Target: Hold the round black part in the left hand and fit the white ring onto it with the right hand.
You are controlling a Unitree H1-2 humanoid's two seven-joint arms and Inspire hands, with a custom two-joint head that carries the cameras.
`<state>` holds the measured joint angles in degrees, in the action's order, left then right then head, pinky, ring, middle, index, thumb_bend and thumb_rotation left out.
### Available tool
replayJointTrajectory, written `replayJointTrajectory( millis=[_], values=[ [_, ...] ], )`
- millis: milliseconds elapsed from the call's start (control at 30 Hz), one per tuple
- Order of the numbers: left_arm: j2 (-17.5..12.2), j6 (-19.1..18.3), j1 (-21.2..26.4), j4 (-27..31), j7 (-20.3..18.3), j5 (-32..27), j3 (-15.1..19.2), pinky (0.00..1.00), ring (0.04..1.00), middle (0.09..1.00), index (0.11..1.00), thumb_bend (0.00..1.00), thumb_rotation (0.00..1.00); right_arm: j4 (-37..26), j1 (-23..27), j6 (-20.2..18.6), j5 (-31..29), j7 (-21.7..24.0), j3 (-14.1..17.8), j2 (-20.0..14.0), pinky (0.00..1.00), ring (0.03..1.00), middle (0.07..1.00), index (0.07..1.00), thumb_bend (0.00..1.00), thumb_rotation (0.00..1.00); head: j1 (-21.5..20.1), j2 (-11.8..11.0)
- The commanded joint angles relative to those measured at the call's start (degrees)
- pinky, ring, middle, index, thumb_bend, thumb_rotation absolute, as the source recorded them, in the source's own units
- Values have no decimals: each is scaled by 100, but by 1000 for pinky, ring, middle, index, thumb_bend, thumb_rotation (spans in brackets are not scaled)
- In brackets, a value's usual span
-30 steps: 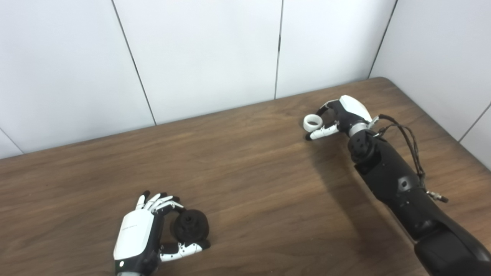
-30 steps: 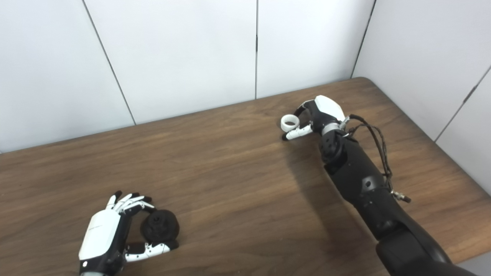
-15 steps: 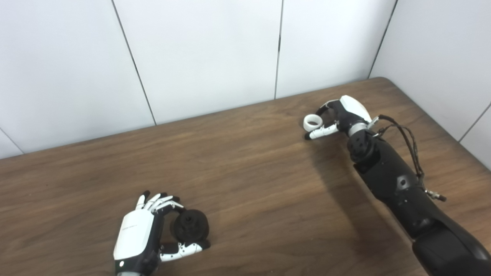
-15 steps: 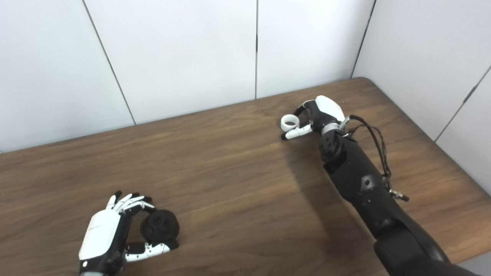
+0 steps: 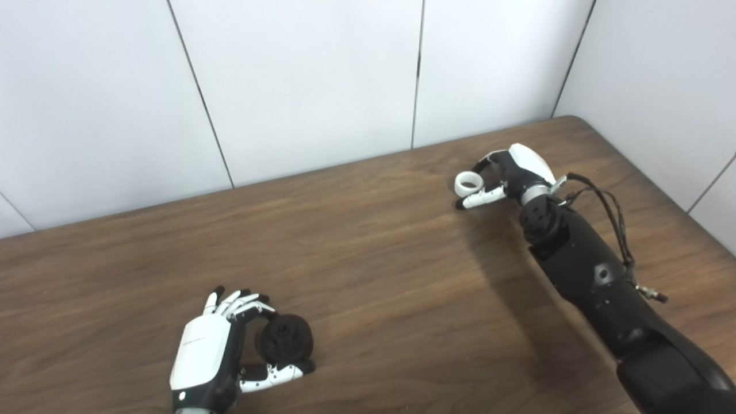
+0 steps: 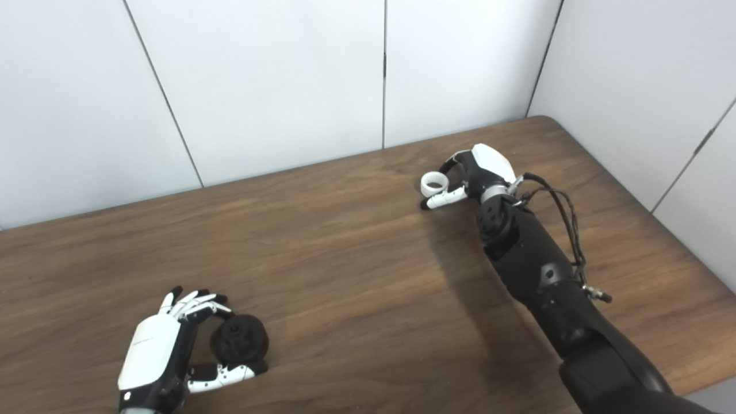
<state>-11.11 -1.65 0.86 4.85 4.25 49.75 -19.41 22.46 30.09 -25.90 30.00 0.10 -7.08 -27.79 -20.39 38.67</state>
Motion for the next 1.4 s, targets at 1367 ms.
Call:
replayJointTrajectory(
  millis=[1367],
  values=[
    [-159,-83,-61,2,-120,119,13,1000,879,779,484,524,52,-17,192,137,-77,-317,191,-69,969,931,857,622,797,227,-8,51]
  ],
)
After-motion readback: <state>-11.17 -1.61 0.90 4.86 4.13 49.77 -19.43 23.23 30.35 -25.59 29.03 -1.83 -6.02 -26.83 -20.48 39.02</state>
